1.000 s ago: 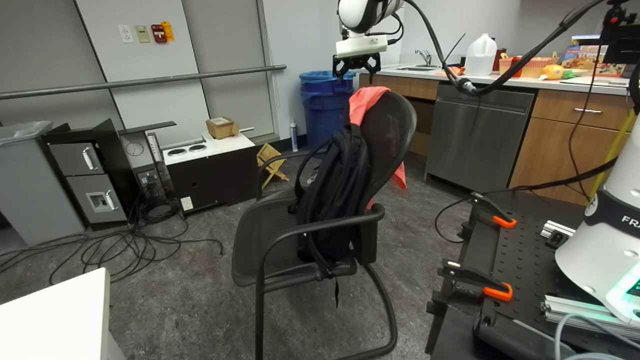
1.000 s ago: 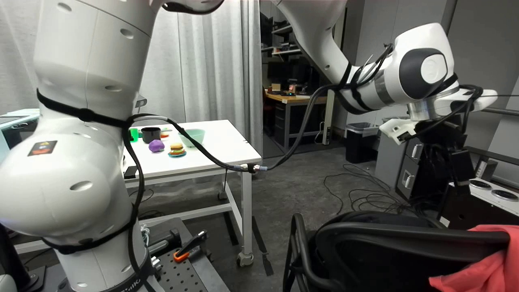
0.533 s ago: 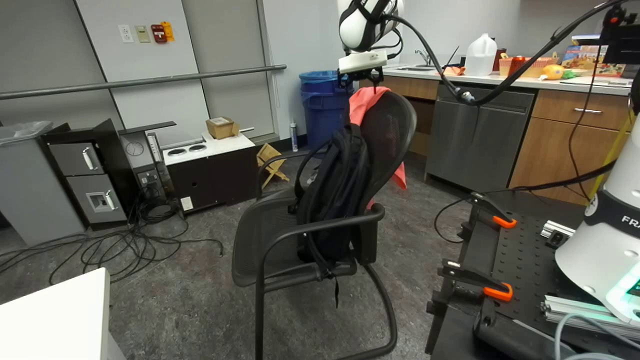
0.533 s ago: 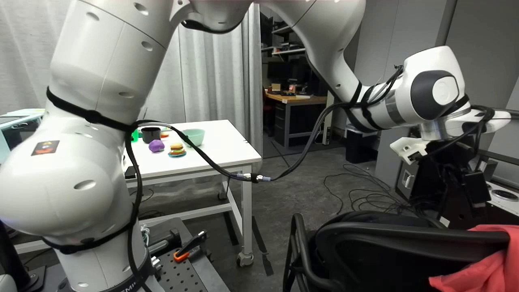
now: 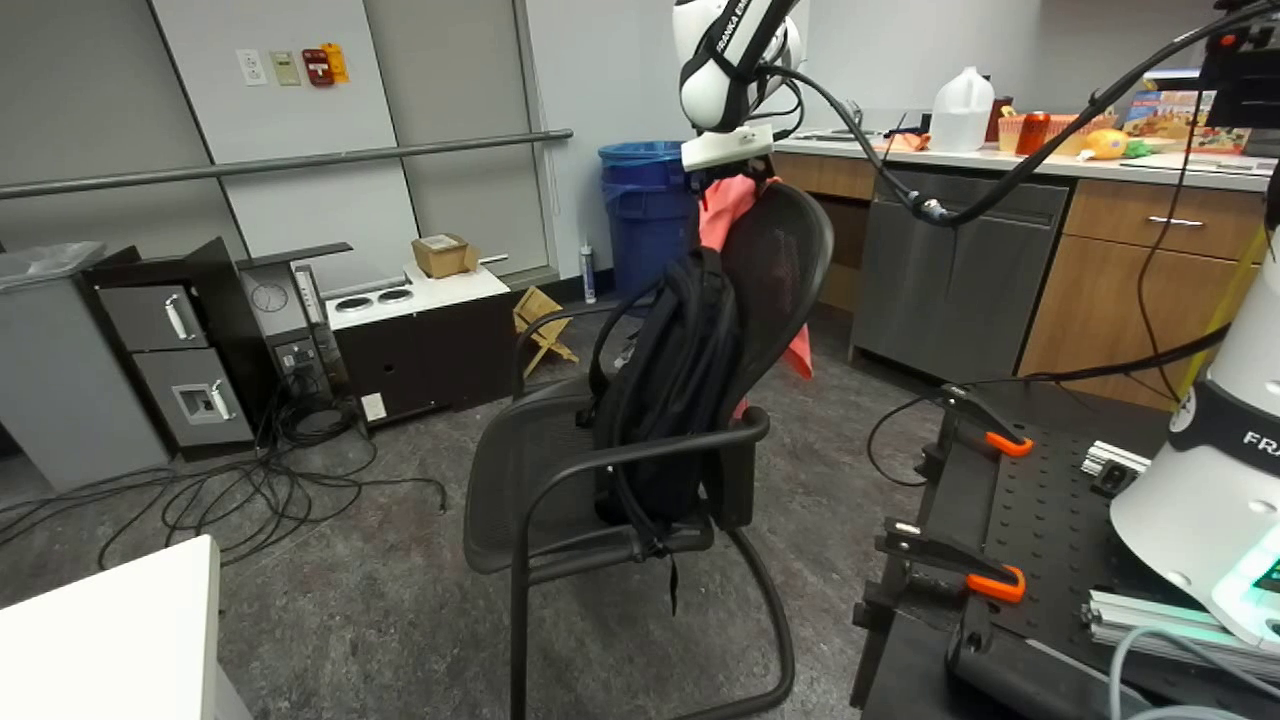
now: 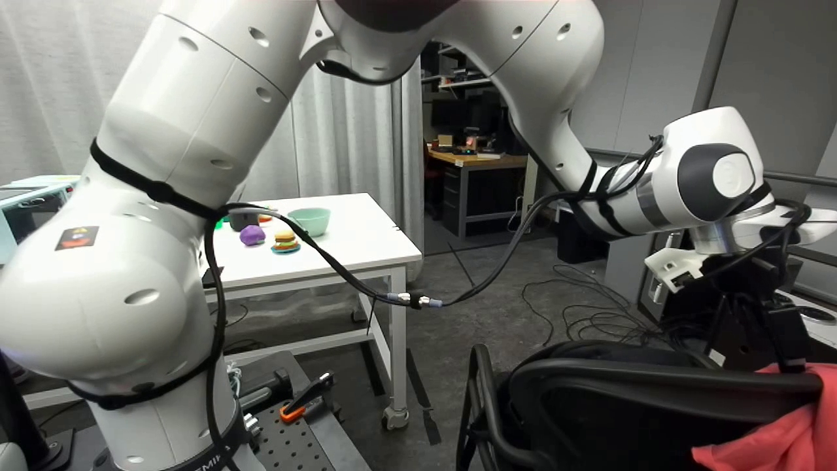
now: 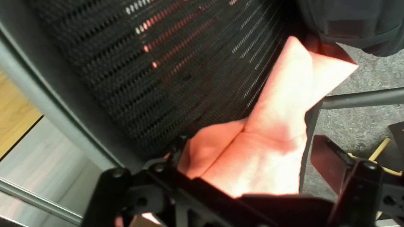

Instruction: Remove the orange cloth from the head rest and put it on the sink

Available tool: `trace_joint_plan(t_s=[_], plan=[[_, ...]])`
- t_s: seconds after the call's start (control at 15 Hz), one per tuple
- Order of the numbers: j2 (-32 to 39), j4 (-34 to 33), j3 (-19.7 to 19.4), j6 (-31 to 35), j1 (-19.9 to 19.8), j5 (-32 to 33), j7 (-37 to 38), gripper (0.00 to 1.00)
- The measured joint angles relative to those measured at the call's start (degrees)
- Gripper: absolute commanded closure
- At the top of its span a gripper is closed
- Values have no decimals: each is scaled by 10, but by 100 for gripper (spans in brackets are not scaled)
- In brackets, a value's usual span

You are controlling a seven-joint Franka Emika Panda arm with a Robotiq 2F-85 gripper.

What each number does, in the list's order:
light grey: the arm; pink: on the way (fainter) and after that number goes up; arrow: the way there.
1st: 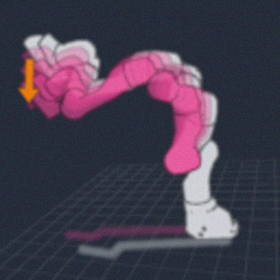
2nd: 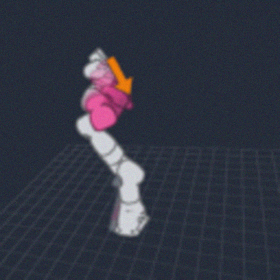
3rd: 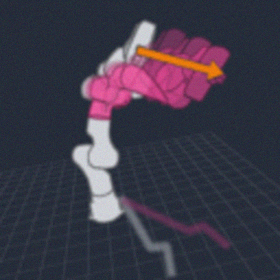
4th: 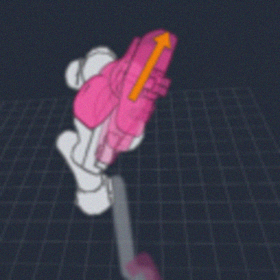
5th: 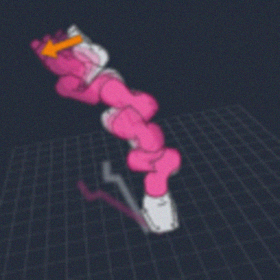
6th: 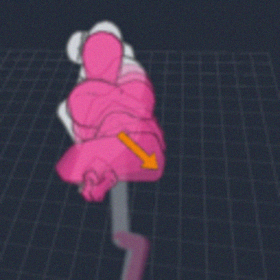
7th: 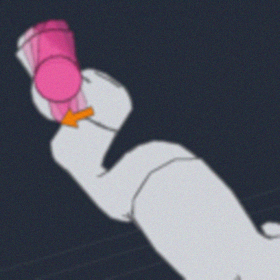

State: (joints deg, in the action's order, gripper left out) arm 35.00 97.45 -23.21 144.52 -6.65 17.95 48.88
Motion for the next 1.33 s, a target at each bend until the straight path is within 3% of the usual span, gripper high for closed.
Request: trace_joint_plan(t_s=[0.07, 0.2, 0.73, 0.93, 1.33], plan=[[8, -8, -3, 0, 1, 0, 5, 25], [22, -26, -9, 0, 2, 0, 15, 34], [45, -66, -28, 0, 3, 0, 26, 97], [43, -77, -38, 16, 3, 0, 27, 100], [18, -87, -81, 111, 5, 0, 43, 99]])
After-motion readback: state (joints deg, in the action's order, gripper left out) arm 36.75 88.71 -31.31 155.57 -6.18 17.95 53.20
